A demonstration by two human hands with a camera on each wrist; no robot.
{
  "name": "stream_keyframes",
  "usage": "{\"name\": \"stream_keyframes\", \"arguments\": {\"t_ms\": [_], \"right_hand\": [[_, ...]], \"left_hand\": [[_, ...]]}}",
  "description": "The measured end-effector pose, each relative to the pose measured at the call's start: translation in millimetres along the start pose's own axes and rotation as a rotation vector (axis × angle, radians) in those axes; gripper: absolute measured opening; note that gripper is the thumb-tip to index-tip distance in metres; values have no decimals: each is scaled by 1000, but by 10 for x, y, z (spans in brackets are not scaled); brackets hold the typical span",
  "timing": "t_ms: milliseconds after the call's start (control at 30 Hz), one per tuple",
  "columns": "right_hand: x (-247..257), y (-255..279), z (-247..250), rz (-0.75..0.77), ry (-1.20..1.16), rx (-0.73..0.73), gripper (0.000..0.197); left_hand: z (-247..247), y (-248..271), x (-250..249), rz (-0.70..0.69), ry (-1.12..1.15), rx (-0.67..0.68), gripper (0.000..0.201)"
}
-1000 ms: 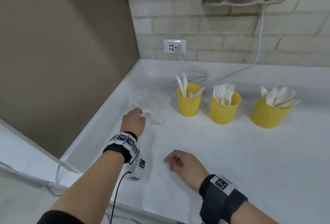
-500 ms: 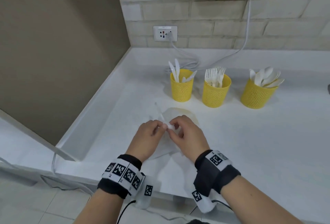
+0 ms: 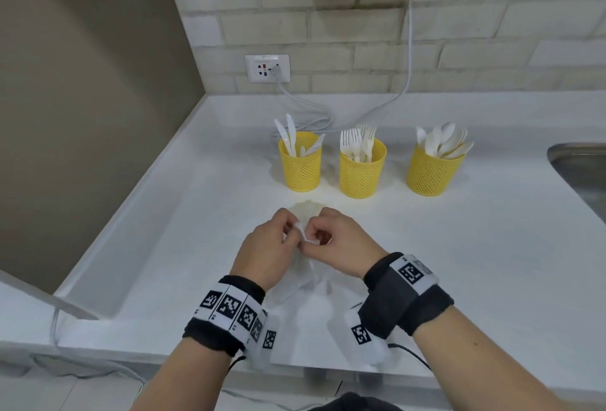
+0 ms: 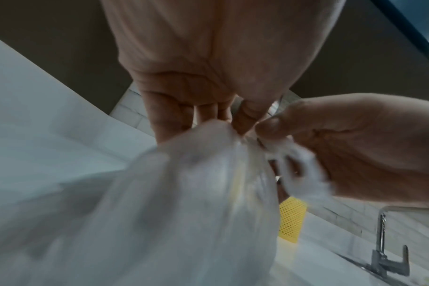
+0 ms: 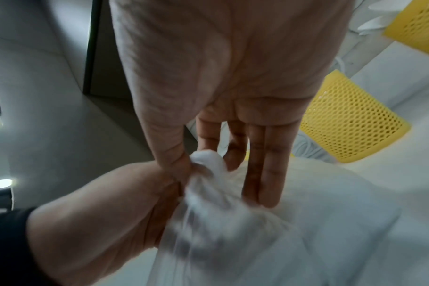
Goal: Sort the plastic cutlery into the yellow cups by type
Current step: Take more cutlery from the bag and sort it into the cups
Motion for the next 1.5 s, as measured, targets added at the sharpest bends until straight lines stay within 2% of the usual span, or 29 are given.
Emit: {"name": "stream_keyframes", "arguments": {"t_ms": [100, 200, 267, 333, 400, 467, 533, 600, 700, 767, 867, 967, 1067, 1167, 1200, 1267, 1300, 1367, 1433, 1500], "right_hand": [[2, 9, 152, 6, -80, -3, 22], [-153, -20, 440, -136, -209, -228, 29], [-280, -10, 589, -232, -281, -375, 26], [-363, -9, 622, -252, -293, -427, 19], [-426, -25, 590, -243, -234, -416, 21], [-437, -48, 542, -256, -226, -338, 34], [-382, -76, 456, -274, -303, -153, 40], [-287, -94, 362, -262, -322, 58, 37], [-251, -116, 334, -241, -231, 137, 25], [-240, -145, 355, -197, -130, 151, 29], [-189, -155, 371, -80, 61, 205, 28], [-231, -154, 489, -62, 209, 82, 15], [-365, -113, 742, -151, 331, -132, 20], [-492, -49, 919, -190, 340, -287, 20], [-479, -36, 914, -130, 290, -277, 26], [-404, -50, 778, 15, 242, -142, 46], [-357, -61, 681, 59, 242, -70, 46], [-293, -87, 567, 59, 228, -39, 25], [-269, -105, 626, 4, 132, -121, 11], [-271, -121, 802, -31, 9, -235, 6]], "left_hand": [[44, -87, 18, 41, 21, -36, 19], [83, -153, 10, 60, 46, -32, 34], [99, -178, 2, 85, 66, -52, 41], [99, -194, -7, 109, 79, -61, 44], [77, -207, -21, 119, 101, -38, 47], [49, -210, -35, 117, 122, 18, 48], [4, -205, -66, 82, 151, 107, 36], [-44, -207, -80, 39, 138, 170, 22], [-24, -228, -74, 15, 104, 104, 13], [-26, -226, -82, -8, 90, 77, 15], [-2, -214, -61, 33, 147, 23, 14], [41, -199, -15, 105, 186, -58, 19], [135, -166, 64, 182, 158, -162, 13], [219, -149, 117, 160, 126, -228, 8], [212, -145, 73, 126, 154, -218, 11], [132, -132, -76, 55, 239, -169, 33], [81, -130, -167, 31, 245, -143, 41], [-13, -154, -298, -4, 189, -121, 40], [-1, -195, -360, -13, 129, -138, 25], [96, -224, -368, -17, 129, -183, 21]]}}
Point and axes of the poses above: each hand's wrist, its own y-axis away from the middle knuckle, its own z-axis out of the back of the hand, x = y × z, the point moved 5 cm from there along -y, towards the middle knuckle, and after that the axes turned 1 degree about x, right-handed, at the moved point
